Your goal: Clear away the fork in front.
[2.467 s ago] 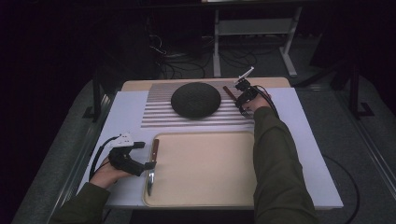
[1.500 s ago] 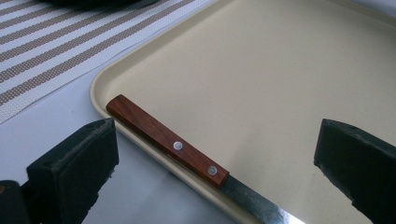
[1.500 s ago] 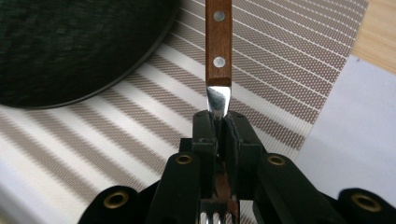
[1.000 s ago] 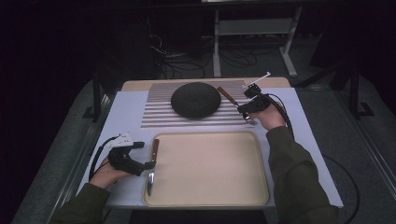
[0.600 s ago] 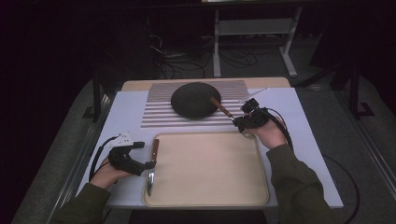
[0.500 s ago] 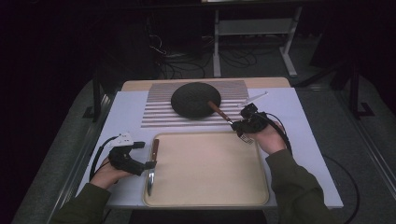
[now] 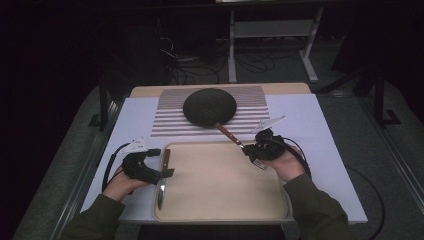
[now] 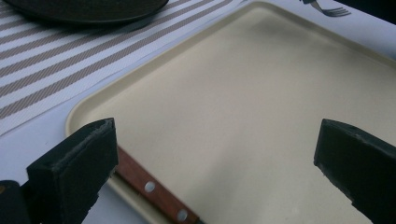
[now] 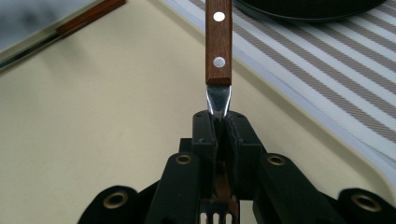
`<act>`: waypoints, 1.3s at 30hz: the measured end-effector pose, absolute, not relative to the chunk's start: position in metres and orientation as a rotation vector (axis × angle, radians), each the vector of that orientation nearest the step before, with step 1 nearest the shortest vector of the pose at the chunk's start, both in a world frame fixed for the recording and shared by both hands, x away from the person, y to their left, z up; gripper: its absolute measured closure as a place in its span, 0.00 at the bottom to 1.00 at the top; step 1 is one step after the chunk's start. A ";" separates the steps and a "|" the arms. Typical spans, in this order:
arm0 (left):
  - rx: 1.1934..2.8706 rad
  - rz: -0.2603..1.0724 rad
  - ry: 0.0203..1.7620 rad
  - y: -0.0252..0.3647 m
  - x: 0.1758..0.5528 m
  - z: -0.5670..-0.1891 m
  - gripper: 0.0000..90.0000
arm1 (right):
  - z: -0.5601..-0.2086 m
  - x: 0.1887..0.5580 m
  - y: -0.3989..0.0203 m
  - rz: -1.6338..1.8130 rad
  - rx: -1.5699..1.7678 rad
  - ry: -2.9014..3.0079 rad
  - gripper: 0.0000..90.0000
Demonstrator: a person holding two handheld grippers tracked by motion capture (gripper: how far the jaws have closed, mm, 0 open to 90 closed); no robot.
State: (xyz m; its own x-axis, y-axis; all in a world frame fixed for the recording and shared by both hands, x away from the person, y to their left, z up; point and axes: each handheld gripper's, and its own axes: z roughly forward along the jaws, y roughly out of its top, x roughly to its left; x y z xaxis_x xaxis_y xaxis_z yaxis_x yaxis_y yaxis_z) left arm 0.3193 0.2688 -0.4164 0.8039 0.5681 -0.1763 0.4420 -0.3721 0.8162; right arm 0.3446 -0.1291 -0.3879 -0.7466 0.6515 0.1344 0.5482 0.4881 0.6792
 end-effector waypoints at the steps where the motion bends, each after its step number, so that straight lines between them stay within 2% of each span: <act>1: 2.019 0.163 0.750 0.266 0.320 -0.416 0.00 | -0.388 0.343 -0.129 1.105 1.039 2.589 0.91; 25: 1.986 0.080 0.707 0.192 0.342 -0.398 0.00 | -0.385 0.331 -0.115 1.244 1.010 2.568 0.91; 39: 1.943 0.036 0.699 0.173 0.350 -0.402 0.01 | -0.387 0.326 -0.099 1.308 0.956 2.583 0.91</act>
State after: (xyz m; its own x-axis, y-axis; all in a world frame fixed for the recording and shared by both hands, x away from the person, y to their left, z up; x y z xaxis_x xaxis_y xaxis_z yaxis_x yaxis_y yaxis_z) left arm 0.3497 0.1731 -0.4024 0.8307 0.4849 -0.2737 0.4541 -0.3055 0.8370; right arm 0.3257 -0.0993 -0.3869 -0.7997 0.5696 0.1899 0.4901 0.4365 0.7545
